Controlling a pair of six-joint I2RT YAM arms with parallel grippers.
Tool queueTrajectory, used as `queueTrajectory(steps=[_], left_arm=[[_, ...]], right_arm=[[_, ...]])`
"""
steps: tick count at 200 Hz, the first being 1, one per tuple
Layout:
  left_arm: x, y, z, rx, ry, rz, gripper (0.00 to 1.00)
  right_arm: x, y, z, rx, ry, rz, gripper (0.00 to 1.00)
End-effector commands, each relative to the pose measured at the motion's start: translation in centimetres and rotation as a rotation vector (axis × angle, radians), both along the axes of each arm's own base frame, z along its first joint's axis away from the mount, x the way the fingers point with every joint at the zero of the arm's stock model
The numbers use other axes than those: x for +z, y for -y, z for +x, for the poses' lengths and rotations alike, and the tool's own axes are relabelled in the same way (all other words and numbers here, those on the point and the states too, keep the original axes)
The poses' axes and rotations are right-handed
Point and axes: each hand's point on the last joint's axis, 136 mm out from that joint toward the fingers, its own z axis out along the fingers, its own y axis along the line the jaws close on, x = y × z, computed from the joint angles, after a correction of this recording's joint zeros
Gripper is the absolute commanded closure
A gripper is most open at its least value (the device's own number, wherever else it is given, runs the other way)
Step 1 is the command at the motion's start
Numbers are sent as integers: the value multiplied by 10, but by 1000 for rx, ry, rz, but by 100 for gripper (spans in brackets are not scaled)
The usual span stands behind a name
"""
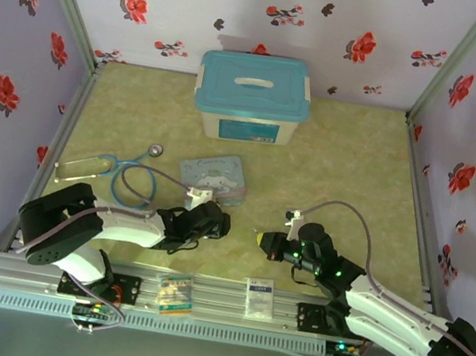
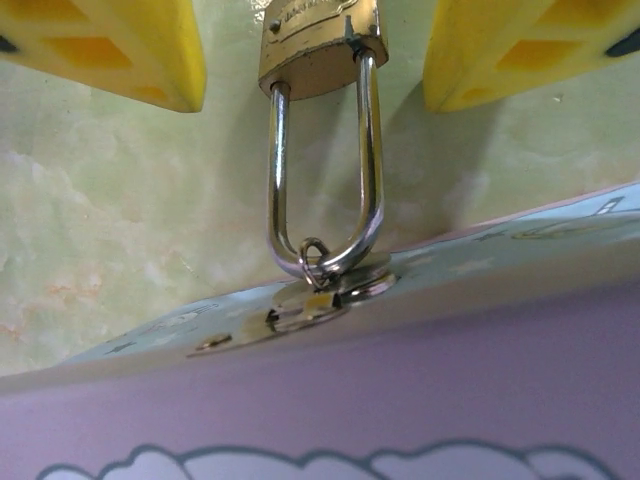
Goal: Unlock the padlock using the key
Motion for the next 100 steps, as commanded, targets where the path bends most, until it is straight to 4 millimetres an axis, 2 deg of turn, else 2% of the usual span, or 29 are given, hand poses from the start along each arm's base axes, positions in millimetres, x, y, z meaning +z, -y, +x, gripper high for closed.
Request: queueTrajectory(steps=[1, 52, 100], left_arm=[[-9, -6, -7, 17, -28, 40, 46], [-18, -6, -10, 30, -19, 23, 61], [-13, -3, -7, 30, 1, 14, 73]], right_arm=[[-7, 5, 2, -26, -3, -15, 100], [-11, 1, 4, -19, -12, -20, 100], [-10, -6, 8, -18, -26, 4, 100]])
